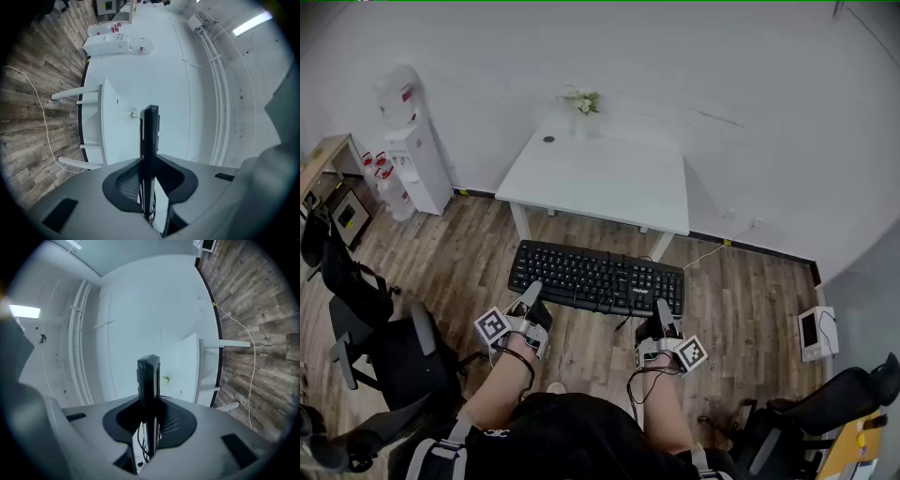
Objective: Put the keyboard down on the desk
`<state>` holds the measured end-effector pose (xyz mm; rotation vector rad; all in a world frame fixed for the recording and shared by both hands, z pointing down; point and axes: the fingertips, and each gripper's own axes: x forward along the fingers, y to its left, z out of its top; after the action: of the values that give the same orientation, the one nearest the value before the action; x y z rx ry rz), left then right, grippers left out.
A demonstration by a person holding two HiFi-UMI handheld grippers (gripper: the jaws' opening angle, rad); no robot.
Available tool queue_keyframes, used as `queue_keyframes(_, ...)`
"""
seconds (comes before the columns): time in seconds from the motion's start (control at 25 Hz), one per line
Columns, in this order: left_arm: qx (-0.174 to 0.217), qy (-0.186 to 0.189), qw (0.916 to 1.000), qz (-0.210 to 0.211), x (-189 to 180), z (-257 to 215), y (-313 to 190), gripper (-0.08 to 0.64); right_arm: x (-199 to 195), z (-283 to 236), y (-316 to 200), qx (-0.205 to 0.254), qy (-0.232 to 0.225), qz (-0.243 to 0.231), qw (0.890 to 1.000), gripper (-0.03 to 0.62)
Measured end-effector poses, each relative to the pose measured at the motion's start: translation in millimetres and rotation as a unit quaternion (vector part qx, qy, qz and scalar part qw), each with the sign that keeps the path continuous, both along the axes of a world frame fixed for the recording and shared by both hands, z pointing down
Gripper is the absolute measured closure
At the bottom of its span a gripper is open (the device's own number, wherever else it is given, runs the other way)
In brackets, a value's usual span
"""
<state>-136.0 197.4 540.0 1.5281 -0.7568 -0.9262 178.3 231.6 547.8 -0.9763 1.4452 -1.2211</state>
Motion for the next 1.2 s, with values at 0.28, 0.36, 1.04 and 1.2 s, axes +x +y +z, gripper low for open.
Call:
queue_keyframes(0.28, -0.003, 0.000, 1.0000, -0.002, -4.4, 2.1, 9.5, 0.488, -6.3, -0.4, 12.0, -0.003, 0.004, -0.001, 1.000, 0.523)
queue_keyframes(0.36, -0.008, -0.001, 1.0000, -0.002, -6.1, 5.3, 10.5, 0.489, -9.2, -0.6, 13.4, -0.006, 0.001, -0.002, 1.000, 0.523)
queue_keyframes(1.04, -0.016, 0.007, 0.9998, 0.007, -49.2, 14.2, -20.1, 0.488, -54.2, 3.0, -11.7, -0.013, -0.004, 0.007, 1.000, 0.520)
queue_keyframes(1.2, -0.008, 0.008, 0.9997, 0.020, -66.5, 16.6, -38.6, 0.488, -72.7, 4.6, -22.7, -0.005, -0.004, 0.019, 1.000, 0.520)
